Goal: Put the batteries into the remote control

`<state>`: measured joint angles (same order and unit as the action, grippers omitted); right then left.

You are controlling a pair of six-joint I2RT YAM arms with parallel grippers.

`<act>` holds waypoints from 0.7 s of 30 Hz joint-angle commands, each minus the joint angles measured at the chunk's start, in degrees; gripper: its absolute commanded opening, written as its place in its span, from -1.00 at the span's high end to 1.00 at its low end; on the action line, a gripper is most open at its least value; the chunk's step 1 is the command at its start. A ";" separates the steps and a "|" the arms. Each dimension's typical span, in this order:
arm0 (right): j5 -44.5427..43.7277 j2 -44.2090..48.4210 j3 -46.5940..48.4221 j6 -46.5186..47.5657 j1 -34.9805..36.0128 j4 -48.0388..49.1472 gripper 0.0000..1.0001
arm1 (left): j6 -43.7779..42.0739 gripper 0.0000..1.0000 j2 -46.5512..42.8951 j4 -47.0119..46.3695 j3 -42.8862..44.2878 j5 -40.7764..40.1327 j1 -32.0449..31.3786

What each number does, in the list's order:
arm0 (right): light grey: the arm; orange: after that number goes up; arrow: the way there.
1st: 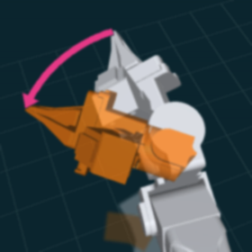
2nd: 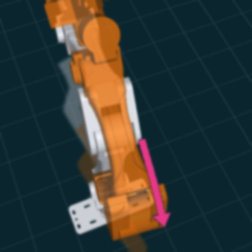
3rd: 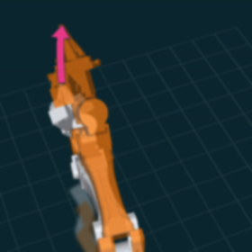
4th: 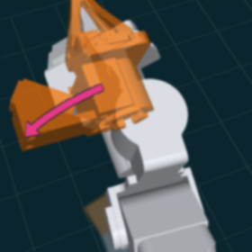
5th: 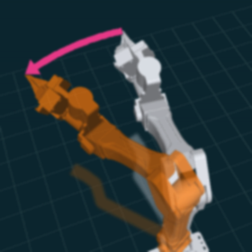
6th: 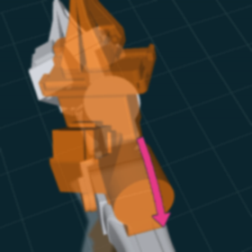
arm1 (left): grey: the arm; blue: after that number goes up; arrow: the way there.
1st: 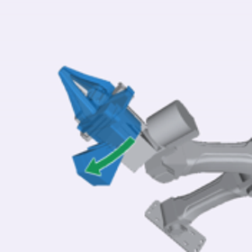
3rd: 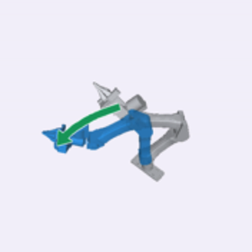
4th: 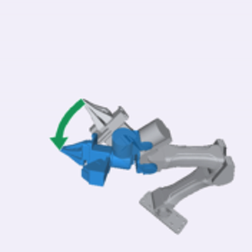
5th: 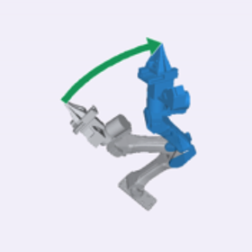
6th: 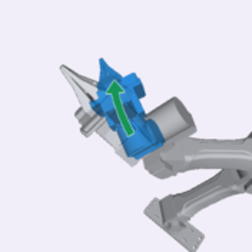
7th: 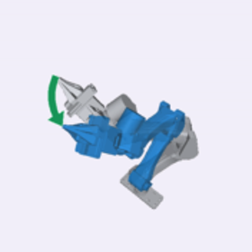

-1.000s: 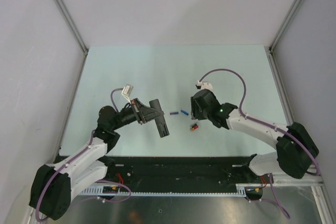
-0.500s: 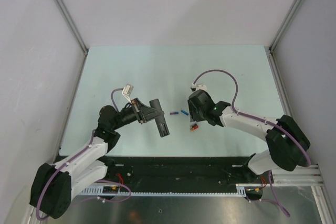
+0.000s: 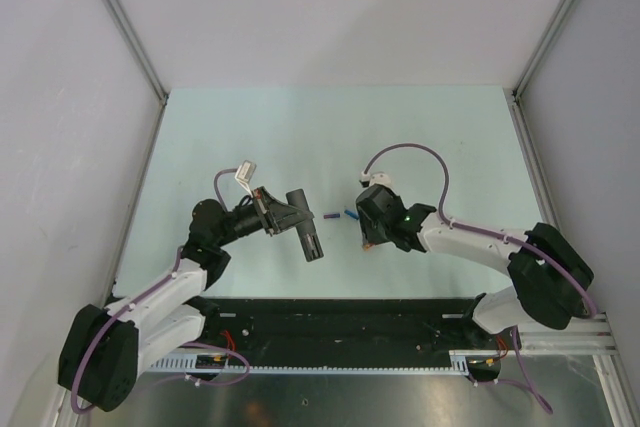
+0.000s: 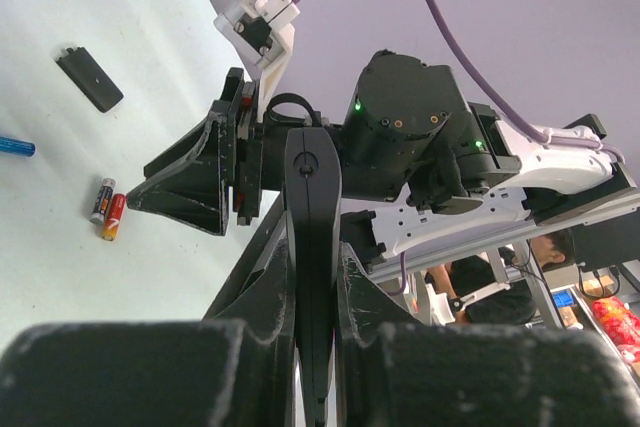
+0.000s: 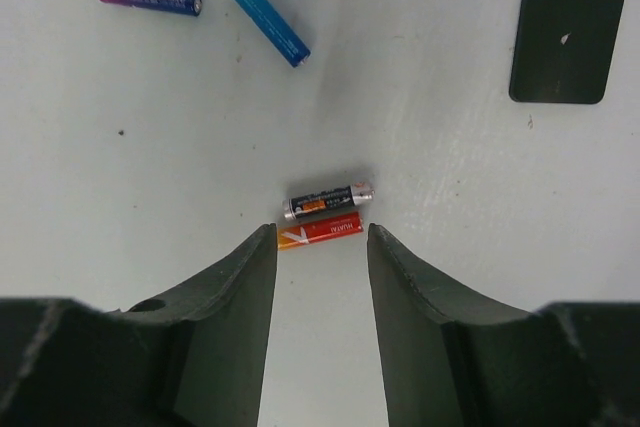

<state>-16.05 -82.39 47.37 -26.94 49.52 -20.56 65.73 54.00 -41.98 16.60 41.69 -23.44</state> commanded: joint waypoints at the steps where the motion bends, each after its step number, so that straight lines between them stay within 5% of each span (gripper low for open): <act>1: -0.47 1.36 0.96 1.18 -1.52 5.60 0.07 | -0.34 1.00 -0.47 -2.23 -0.16 -0.56 0.41; 21: 4.80 -11.12 12.47 7.87 -2.23 10.89 0.07 | 0.45 1.00 -2.06 -2.23 -1.31 -0.47 0.68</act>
<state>-12.53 -91.77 55.44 -20.86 46.83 -11.75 66.00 52.73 -42.00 15.05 41.50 -23.38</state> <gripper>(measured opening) 0.457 0.135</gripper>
